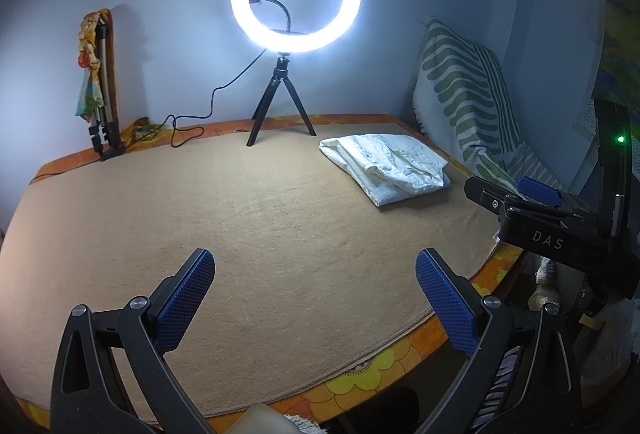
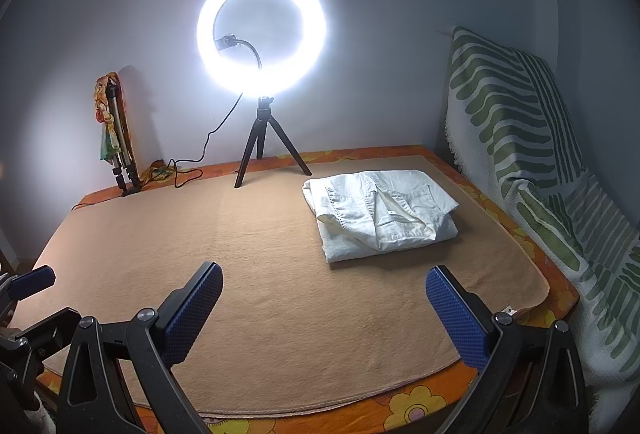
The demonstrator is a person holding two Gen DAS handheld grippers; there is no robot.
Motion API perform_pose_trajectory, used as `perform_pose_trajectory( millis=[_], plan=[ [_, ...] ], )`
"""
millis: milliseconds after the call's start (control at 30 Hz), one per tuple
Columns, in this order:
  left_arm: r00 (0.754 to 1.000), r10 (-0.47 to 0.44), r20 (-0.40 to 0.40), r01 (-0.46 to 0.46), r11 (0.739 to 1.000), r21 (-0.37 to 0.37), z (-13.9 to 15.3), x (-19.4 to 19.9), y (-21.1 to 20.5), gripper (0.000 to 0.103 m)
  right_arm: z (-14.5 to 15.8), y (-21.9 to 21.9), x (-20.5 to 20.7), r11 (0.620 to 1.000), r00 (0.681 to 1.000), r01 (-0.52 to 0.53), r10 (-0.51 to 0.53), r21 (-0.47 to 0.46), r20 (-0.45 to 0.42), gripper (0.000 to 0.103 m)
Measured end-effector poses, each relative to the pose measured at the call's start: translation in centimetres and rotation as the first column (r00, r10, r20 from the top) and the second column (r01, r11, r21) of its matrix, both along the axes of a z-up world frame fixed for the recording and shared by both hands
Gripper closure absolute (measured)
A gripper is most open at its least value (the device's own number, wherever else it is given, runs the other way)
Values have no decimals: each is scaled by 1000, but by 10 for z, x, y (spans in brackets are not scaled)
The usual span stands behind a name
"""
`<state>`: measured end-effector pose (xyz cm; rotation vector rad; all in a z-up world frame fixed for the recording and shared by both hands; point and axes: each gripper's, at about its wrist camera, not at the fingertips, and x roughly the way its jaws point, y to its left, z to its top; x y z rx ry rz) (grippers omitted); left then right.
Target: Fold small clothes
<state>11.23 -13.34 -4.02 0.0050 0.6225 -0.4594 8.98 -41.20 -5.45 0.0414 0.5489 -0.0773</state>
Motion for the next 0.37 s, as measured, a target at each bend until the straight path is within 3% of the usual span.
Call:
perform_pose_trajectory(
  millis=[367],
  plan=[
    [999,9,34,-8,1000,-13,0,-1,7,2,-2,3,3,1000,1000,-5,5,-1,-7,0]
  ],
)
